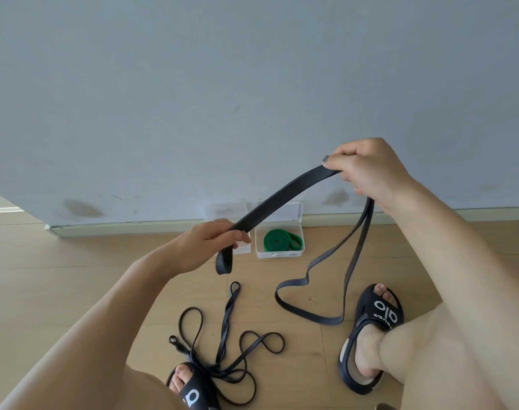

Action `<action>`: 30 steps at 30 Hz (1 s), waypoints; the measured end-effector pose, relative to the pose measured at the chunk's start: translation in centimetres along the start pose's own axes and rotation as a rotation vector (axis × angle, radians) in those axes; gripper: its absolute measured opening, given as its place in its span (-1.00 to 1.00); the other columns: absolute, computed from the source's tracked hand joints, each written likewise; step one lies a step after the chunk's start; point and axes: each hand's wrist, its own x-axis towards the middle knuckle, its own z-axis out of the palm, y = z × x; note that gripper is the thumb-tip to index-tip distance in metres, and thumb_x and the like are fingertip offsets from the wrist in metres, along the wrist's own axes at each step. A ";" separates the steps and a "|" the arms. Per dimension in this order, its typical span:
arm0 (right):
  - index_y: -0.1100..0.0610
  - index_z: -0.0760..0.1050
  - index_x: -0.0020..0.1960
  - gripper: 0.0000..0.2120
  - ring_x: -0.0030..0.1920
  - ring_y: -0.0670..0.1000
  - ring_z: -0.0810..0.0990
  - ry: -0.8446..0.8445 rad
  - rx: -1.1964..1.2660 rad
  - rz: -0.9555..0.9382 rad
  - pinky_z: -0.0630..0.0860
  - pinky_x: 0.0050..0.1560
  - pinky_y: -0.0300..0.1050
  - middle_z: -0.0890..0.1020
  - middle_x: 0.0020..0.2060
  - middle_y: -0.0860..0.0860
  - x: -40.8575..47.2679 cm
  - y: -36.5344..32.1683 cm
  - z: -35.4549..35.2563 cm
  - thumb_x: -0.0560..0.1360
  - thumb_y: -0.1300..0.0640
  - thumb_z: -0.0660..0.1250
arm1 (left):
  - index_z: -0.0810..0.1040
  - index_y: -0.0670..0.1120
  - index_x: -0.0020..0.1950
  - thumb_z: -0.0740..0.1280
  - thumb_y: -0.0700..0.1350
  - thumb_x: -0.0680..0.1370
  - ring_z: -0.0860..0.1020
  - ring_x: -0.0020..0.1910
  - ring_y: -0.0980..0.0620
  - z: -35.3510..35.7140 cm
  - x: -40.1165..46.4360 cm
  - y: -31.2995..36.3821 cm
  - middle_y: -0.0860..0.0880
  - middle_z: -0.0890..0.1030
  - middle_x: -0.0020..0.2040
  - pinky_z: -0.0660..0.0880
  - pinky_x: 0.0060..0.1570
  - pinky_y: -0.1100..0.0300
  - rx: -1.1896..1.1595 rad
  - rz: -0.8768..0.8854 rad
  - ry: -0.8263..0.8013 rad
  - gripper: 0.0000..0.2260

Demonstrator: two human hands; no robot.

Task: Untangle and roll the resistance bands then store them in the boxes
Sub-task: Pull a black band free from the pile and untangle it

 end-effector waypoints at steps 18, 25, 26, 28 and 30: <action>0.19 0.52 -0.18 -0.87 -0.46 0.02 0.19 0.068 0.028 0.159 0.17 -0.42 -0.14 0.28 -0.51 -0.06 1.8 2.8 -1.8 0.49 0.15 0.41 | 0.45 -0.22 0.07 0.34 -0.17 0.67 0.74 0.04 -0.06 -2.2 -1.4 -1.1 -0.13 0.64 0.17 0.60 0.21 -0.05 -0.348 -0.006 0.295 -0.87; 0.19 0.58 -0.13 -0.90 -0.48 0.02 0.18 0.056 0.035 0.194 0.14 -0.44 -0.16 0.28 -0.57 -0.10 2.3 3.4 -1.7 0.49 0.15 0.42 | 0.66 -0.23 -0.04 0.57 0.03 0.45 0.74 0.01 -0.16 -3.6 -1.9 -2.1 -0.15 0.70 -0.03 0.66 0.09 0.04 -0.520 0.024 0.314 -0.66; 0.17 0.56 -0.11 -0.91 -0.48 0.02 0.16 0.040 0.052 0.203 0.12 -0.45 -0.16 0.26 -0.57 -0.10 2.4 3.5 -1.7 0.48 0.15 0.42 | 0.70 -0.19 -0.07 0.63 0.15 0.33 0.74 -0.03 -0.13 -3.8 -2.0 -2.2 -0.14 0.71 -0.03 0.67 0.04 0.11 -0.594 0.026 0.291 -0.56; 0.14 0.49 -0.09 -0.89 -0.48 0.01 0.12 -0.007 0.088 0.217 0.08 -0.46 -0.16 0.22 -0.56 -0.09 2.5 3.7 -1.6 0.48 0.17 0.42 | 0.73 -0.15 -0.10 0.67 0.23 0.24 0.72 -0.09 -0.03 -4.0 -2.1 -2.5 -0.09 0.71 -0.02 0.64 0.03 0.18 -0.743 0.069 0.229 -0.50; 0.19 0.48 -0.13 -0.86 -0.49 0.00 0.12 -0.042 0.094 0.234 0.09 -0.45 -0.15 0.23 -0.53 -0.07 2.5 3.7 -1.4 0.49 0.17 0.42 | 0.71 -0.11 -0.09 0.60 0.16 0.38 0.68 -0.02 -0.01 -4.1 -2.0 -2.7 -0.03 0.68 -0.06 0.61 0.18 0.09 -0.895 0.132 0.166 -0.64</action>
